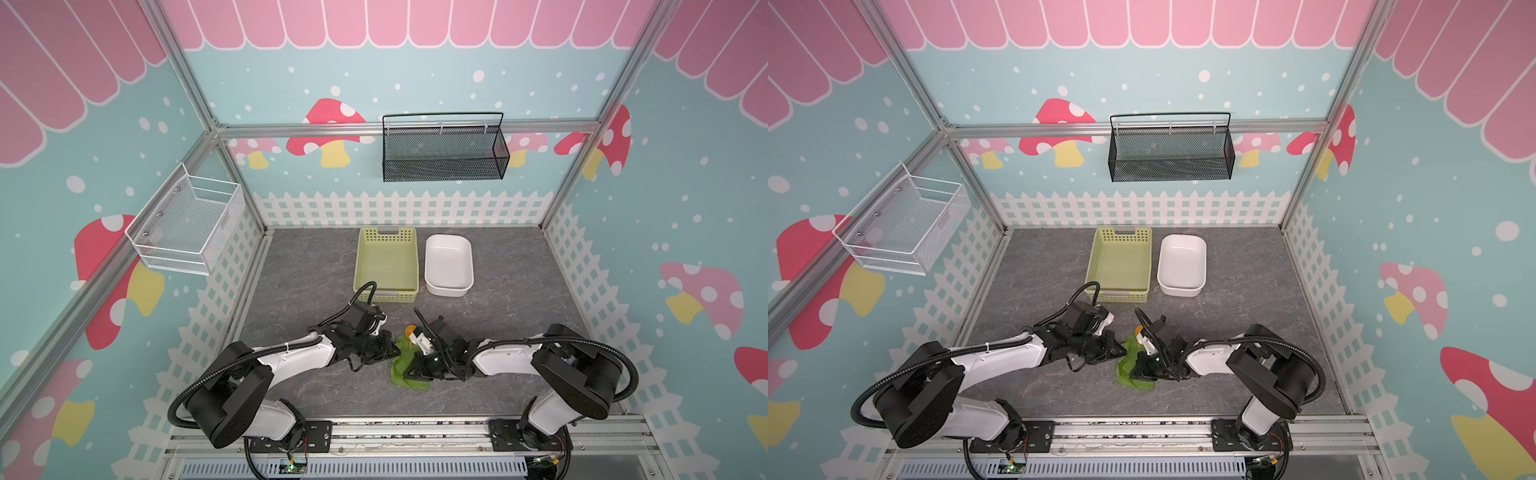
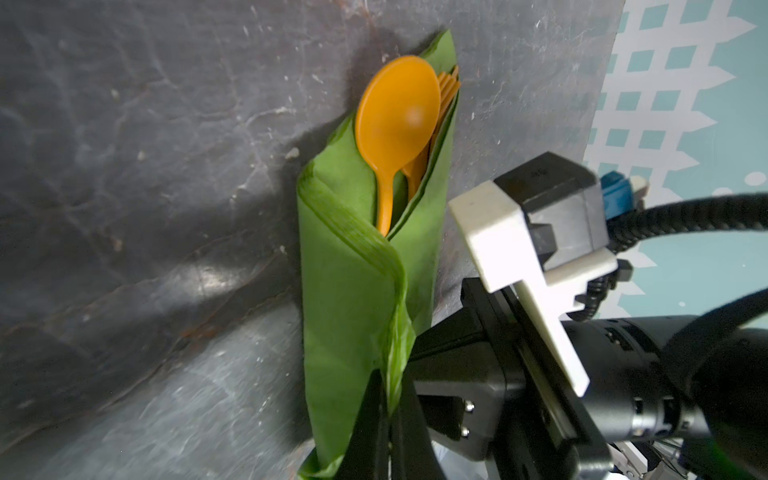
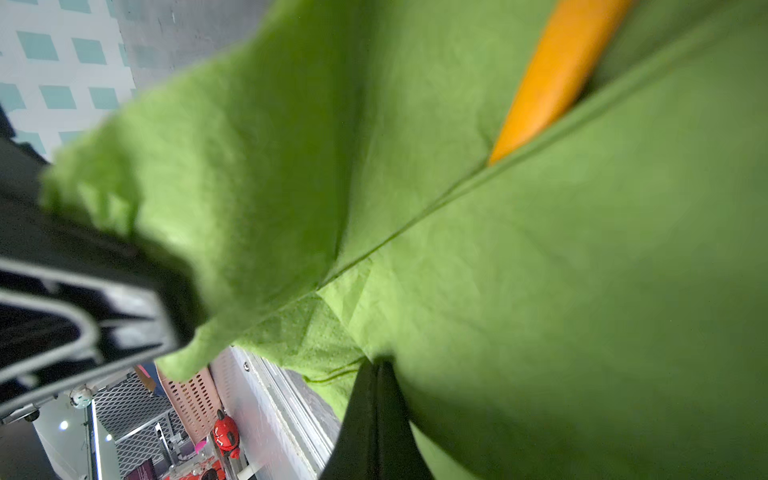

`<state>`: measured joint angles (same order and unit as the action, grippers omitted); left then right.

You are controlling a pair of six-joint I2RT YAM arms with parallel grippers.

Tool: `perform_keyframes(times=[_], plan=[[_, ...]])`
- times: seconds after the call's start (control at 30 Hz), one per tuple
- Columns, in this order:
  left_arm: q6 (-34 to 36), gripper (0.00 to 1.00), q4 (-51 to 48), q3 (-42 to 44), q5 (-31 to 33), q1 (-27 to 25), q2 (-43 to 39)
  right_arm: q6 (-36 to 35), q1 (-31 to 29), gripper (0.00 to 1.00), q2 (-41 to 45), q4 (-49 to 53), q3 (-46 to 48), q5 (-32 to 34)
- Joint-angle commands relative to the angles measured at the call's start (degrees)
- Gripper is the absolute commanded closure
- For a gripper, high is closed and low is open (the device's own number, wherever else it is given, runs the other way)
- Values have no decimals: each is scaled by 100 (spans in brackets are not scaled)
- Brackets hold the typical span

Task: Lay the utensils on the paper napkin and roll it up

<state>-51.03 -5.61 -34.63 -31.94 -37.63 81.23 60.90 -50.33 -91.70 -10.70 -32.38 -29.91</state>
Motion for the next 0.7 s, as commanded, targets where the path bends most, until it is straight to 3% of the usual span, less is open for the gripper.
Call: perform_keyframes(times=[0.0, 0.67], plan=[[-276, 100, 83, -42, -133, -7, -85, 9, -39, 100, -138, 318, 37, 151], [-1690, 100, 1541, -81, -163, -425, 474, 9, -38, 100, -58, 307, 64, 189]])
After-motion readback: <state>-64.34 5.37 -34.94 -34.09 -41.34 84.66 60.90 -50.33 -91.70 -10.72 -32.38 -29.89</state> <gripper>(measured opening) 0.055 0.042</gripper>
